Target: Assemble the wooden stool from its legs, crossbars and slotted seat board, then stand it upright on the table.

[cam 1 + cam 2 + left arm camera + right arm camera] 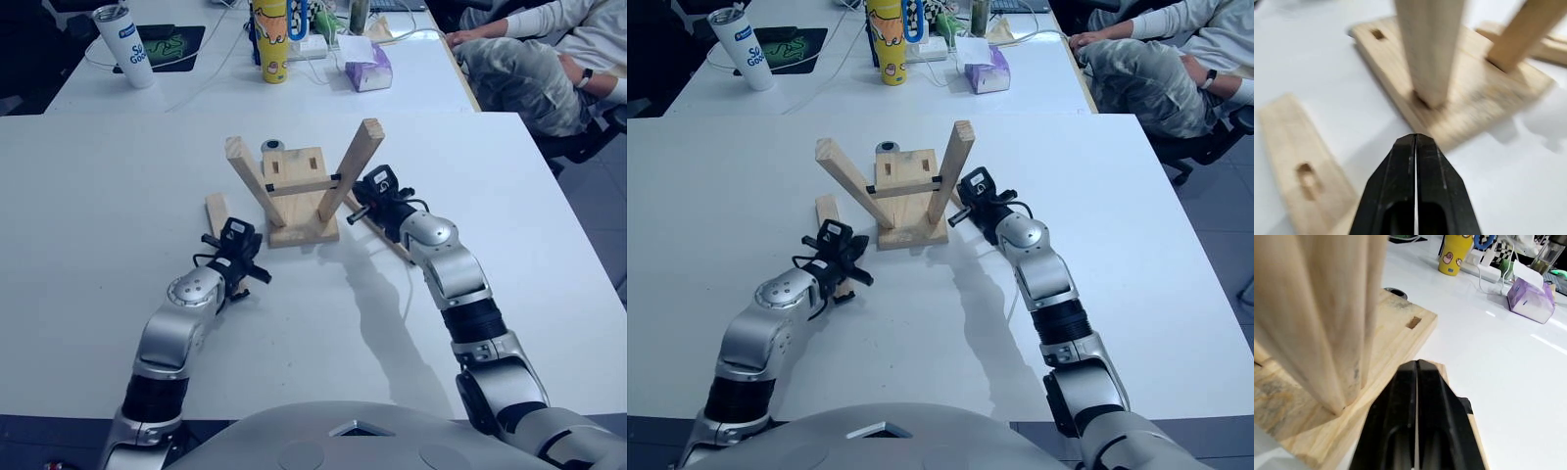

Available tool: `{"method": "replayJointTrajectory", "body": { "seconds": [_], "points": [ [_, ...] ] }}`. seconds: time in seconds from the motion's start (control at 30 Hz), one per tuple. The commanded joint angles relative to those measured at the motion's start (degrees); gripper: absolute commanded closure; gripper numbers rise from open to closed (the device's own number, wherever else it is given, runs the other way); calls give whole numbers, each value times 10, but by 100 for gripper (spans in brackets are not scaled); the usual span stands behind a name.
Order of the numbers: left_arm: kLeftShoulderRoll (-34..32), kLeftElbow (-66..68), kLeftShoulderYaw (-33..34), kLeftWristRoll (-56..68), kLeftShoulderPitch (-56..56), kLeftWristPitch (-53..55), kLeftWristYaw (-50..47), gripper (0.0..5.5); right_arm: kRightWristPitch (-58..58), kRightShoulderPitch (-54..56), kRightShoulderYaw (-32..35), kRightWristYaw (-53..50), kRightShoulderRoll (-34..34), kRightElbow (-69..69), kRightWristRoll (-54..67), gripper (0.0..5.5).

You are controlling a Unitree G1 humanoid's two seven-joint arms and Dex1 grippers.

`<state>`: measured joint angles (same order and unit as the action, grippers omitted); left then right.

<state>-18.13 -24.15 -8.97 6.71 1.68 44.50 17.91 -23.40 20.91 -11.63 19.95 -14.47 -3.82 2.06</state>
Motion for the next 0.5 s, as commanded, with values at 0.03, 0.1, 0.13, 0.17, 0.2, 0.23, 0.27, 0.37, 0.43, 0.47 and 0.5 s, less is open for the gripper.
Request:
{"method": "replayJointTrajectory", "body": {
  "seconds": [0.03, 0.1, 0.13, 0.17, 0.2, 0.23, 0.27, 0.37, 0.43, 0.47, 0.5],
  "points": [
    [-29, -23, -20, 0, -17, 7, 30, 545, 29, 20, 11, -4, 8, -19, -7, 550],
    [-26, -15, -31, -7, -22, 4, 28, 545, 30, 23, 11, -4, 3, -23, -13, 550],
    [-22, -13, -34, -9, -24, 3, 25, 545, 30, 25, 21, -12, -4, -27, -17, 550],
    [-19, -12, -36, -9, -26, 2, 23, 545, 30, 29, 34, -22, -11, -30, -21, 550],
    [-18, -12, -37, -10, -27, 2, 19, 545, 32, 35, 46, -32, -22, -31, -29, 550],
    [-17, -11, -35, -10, -29, 1, 17, 545, 35, 44, 56, -37, -34, -30, -38, 550],
    [-17, -11, -34, -10, -29, 1, 15, 545, 38, 50, 60, -39, -42, -28, -44, 550],
    [-18, -2, -18, -13, -35, -5, 7, 545, 78, 134, 101, -74, -57, -29, -54, 550],
    [-16, 5, -12, -16, -40, -9, 1, 545, 104, 207, 140, -92, -37, -6, -17, 550],
    [-15, 8, -11, -16, -43, -10, -1, 545, 108, 246, 156, -92, -20, 22, 14, 550],
    [-14, 10, -10, -16, -44, -11, -2, 545, 113, 277, 166, -89, -8, 51, 41, 550]
  ]
}}
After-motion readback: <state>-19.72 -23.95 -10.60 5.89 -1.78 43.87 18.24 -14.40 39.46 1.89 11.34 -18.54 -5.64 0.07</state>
